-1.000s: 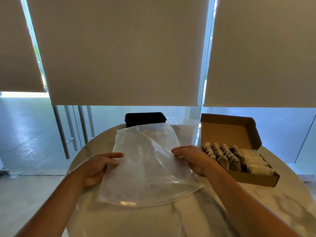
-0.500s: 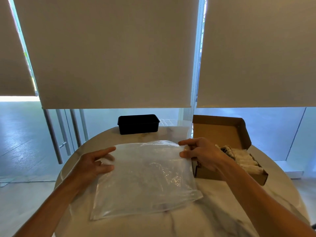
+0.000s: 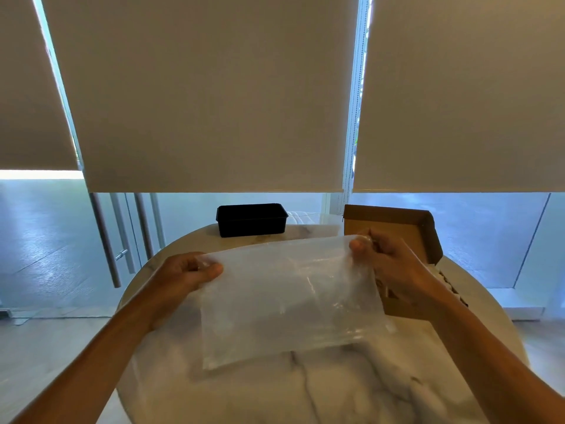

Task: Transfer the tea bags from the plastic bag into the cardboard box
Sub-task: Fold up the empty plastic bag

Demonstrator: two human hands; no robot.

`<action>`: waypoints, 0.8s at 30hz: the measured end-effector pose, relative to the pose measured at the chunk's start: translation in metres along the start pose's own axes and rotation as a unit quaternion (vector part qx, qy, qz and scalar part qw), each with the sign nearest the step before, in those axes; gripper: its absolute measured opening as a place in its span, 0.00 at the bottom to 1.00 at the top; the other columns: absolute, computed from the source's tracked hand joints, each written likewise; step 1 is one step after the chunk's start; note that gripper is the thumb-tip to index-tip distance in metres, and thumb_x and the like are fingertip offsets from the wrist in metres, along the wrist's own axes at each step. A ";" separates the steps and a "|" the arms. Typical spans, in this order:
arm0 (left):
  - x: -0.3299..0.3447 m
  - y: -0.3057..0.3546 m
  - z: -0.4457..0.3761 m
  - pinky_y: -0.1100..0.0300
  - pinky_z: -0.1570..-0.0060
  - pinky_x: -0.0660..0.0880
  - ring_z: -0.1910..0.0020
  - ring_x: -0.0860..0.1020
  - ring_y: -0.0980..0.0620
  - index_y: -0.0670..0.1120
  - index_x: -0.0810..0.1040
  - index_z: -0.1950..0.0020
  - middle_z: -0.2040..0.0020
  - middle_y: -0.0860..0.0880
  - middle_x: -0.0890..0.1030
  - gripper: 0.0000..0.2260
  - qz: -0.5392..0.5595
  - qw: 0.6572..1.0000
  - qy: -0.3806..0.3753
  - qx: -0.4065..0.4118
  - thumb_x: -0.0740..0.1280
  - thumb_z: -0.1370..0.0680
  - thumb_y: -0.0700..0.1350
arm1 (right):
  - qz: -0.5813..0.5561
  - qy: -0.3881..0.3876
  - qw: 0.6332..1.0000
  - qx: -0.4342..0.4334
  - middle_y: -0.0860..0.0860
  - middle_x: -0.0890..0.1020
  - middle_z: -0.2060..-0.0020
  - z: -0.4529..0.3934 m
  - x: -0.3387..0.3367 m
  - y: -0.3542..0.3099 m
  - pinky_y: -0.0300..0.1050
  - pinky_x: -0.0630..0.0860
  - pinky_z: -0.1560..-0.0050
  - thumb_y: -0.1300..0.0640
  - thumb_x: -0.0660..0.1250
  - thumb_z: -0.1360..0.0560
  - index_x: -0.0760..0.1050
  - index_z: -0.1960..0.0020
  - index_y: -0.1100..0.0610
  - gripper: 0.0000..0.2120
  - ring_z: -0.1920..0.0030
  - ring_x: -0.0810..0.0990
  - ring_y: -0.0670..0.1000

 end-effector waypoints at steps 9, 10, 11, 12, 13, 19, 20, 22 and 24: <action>0.001 0.017 0.027 0.69 0.62 0.77 0.54 0.81 0.59 0.51 0.79 0.48 0.56 0.58 0.83 0.08 0.000 0.990 0.056 0.127 0.66 0.23 0.39 | 0.013 0.091 0.995 -0.049 0.48 0.79 0.57 0.011 0.006 -0.006 0.31 0.73 0.67 0.52 0.63 0.22 0.73 0.46 0.47 0.05 0.58 0.79 0.48; -0.001 0.018 0.030 0.73 0.62 0.75 0.54 0.80 0.64 0.50 0.81 0.52 0.57 0.61 0.83 0.09 -0.024 0.987 0.075 0.142 0.66 0.23 0.37 | -0.006 0.056 0.997 -0.052 0.47 0.80 0.55 0.014 0.012 -0.006 0.35 0.76 0.64 0.48 0.63 0.24 0.75 0.48 0.45 0.06 0.55 0.80 0.50; -0.002 0.019 0.034 0.75 0.61 0.73 0.54 0.79 0.67 0.51 0.82 0.54 0.57 0.62 0.83 0.10 -0.030 0.985 0.088 0.144 0.65 0.22 0.36 | -0.018 0.006 0.999 -0.048 0.44 0.80 0.52 0.018 0.020 -0.006 0.39 0.77 0.59 0.45 0.64 0.27 0.77 0.49 0.42 0.08 0.52 0.80 0.49; -0.003 0.017 0.036 0.76 0.62 0.72 0.54 0.78 0.68 0.51 0.82 0.53 0.57 0.61 0.83 0.11 -0.029 0.985 0.097 0.140 0.64 0.22 0.36 | -0.010 -0.050 0.998 -0.042 0.41 0.79 0.49 0.021 0.028 -0.005 0.40 0.78 0.54 0.43 0.66 0.30 0.77 0.48 0.38 0.11 0.48 0.78 0.46; -0.006 0.016 0.039 0.76 0.62 0.72 0.53 0.78 0.68 0.51 0.82 0.50 0.54 0.61 0.82 0.11 -0.016 0.986 0.101 0.128 0.64 0.22 0.37 | 0.012 -0.098 0.994 -0.039 0.38 0.78 0.47 0.026 0.034 -0.007 0.39 0.76 0.50 0.44 0.69 0.33 0.77 0.47 0.36 0.14 0.47 0.77 0.42; -0.026 -0.022 0.049 0.50 0.46 0.78 0.39 0.76 0.48 0.63 0.70 0.32 0.34 0.55 0.73 0.41 0.044 0.993 -0.100 0.035 0.80 0.43 0.59 | -0.068 -0.205 0.976 0.010 0.40 0.81 0.46 0.042 0.051 0.003 0.44 0.78 0.46 0.54 0.78 0.40 0.83 0.49 0.43 0.19 0.44 0.79 0.46; -0.027 -0.025 0.052 0.48 0.44 0.78 0.38 0.75 0.48 0.65 0.67 0.31 0.32 0.56 0.71 0.44 0.037 0.991 -0.121 0.034 0.80 0.44 0.58 | -0.067 -0.215 0.974 0.020 0.40 0.81 0.46 0.044 0.054 0.006 0.44 0.79 0.46 0.57 0.77 0.40 0.83 0.49 0.42 0.21 0.44 0.79 0.46; -0.029 -0.030 0.055 0.53 0.44 0.78 0.37 0.74 0.51 0.66 0.63 0.30 0.31 0.57 0.69 0.47 0.017 0.990 -0.133 0.034 0.81 0.45 0.58 | -0.052 -0.234 0.970 0.039 0.42 0.80 0.42 0.048 0.058 0.010 0.48 0.78 0.43 0.59 0.77 0.40 0.81 0.45 0.41 0.26 0.42 0.79 0.48; -0.030 -0.031 0.056 0.60 0.46 0.77 0.37 0.73 0.55 0.67 0.60 0.29 0.31 0.60 0.67 0.50 -0.027 0.991 -0.130 0.033 0.80 0.47 0.60 | -0.040 -0.213 0.975 0.051 0.44 0.79 0.41 0.049 0.057 0.013 0.50 0.79 0.43 0.59 0.77 0.41 0.79 0.42 0.41 0.29 0.44 0.80 0.48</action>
Point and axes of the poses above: each hand's wrist, its own z-axis away from the middle knuckle, its own x-axis out of the palm, y = z × x, the point moved 6 cm from there along -z, towards the middle knuckle
